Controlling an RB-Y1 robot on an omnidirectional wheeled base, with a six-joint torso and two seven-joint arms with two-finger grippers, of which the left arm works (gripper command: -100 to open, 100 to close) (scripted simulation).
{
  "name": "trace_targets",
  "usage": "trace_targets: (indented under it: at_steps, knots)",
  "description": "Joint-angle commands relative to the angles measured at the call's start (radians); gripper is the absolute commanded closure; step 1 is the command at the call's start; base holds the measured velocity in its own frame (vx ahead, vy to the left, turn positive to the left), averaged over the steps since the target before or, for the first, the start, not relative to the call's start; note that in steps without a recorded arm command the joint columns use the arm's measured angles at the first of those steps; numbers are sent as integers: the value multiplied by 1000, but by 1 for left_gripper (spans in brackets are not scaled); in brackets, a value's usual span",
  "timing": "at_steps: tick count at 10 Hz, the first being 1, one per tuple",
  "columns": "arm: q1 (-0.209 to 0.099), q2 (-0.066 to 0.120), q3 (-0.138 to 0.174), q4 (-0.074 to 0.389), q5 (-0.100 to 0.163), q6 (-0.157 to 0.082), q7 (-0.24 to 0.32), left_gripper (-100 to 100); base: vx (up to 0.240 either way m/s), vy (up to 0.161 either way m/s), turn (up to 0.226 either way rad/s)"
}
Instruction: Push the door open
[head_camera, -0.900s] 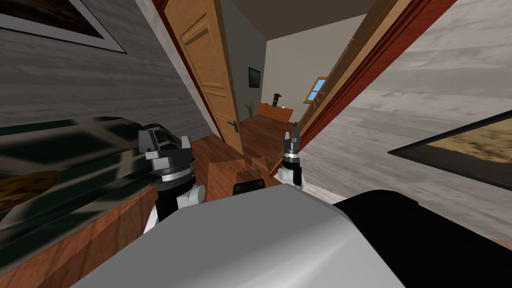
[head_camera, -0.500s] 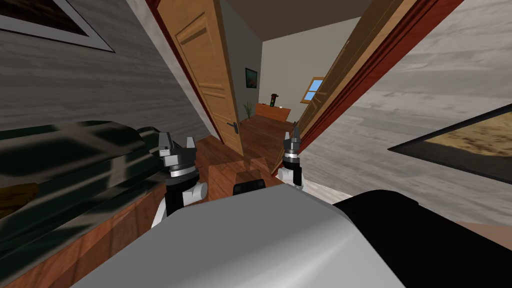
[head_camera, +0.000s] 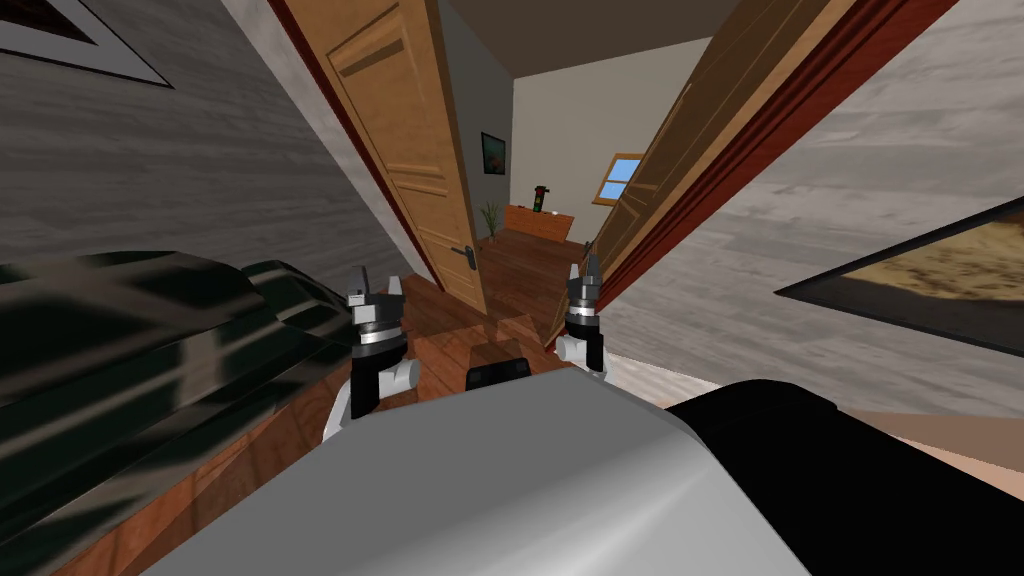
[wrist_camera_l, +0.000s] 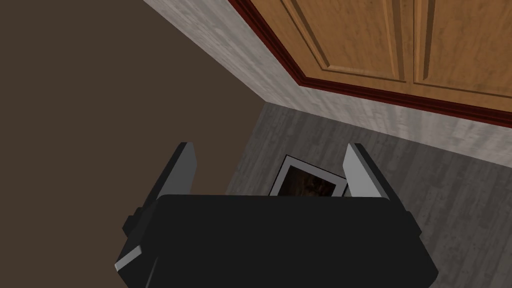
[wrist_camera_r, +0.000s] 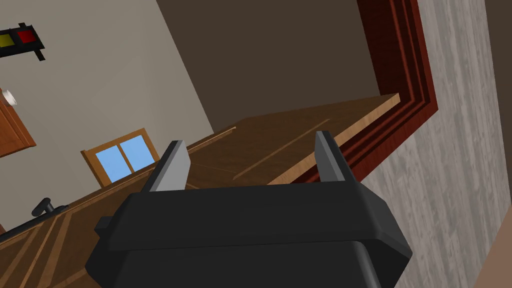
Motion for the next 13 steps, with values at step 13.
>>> trace_targets:
  at_steps: [13]
  knots:
    - [-208,23,8,362,18,34,-15,-100,62,113,-136]
